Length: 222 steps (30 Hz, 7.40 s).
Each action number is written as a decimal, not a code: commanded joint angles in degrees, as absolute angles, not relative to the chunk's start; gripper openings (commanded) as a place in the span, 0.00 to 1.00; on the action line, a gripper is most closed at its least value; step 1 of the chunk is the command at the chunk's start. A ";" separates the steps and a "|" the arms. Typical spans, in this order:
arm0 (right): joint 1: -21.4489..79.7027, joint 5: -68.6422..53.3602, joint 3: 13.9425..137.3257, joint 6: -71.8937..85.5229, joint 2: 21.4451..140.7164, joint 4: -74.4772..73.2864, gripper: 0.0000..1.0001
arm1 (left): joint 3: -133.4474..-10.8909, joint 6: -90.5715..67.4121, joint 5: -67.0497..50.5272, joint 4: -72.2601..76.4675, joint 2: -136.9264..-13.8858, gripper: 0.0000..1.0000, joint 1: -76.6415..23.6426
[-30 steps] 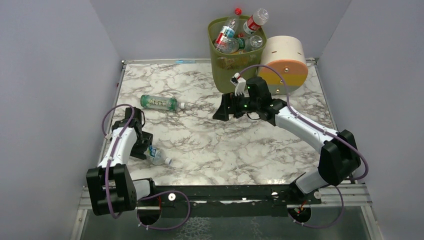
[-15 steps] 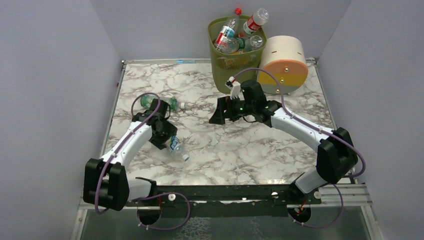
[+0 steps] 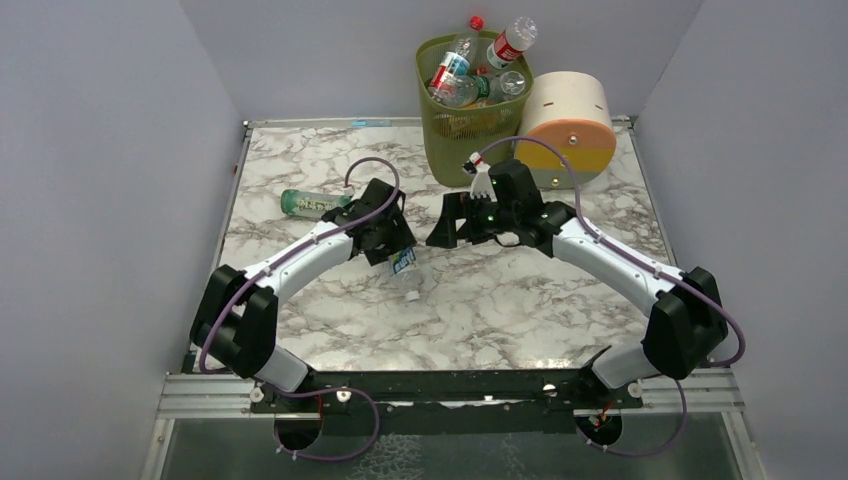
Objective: Put the plastic bottles in the bin
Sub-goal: Place the plastic bottle at the center of the board, then pick up the plastic bottle at the center of the board, then place the plastic bottle in the trash bin.
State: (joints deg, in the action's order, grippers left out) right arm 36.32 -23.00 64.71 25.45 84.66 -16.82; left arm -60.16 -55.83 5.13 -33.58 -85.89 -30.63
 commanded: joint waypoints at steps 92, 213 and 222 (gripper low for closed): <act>45.43 8.05 87.78 23.96 114.79 -33.76 0.99 | -45.56 -37.04 -11.40 -13.43 -58.43 0.99 -25.20; 23.29 -6.46 132.17 11.49 128.96 -3.52 0.82 | -42.00 -38.50 -12.96 -11.68 -56.87 0.99 -23.64; 23.24 -4.77 133.15 10.78 127.95 -4.79 0.84 | -42.76 -38.32 -13.01 -11.98 -57.17 0.99 -23.67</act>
State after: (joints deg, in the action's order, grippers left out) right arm 23.57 -7.73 132.55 12.38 127.79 -2.72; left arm -42.63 -38.33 -11.81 -13.26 -56.82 -23.99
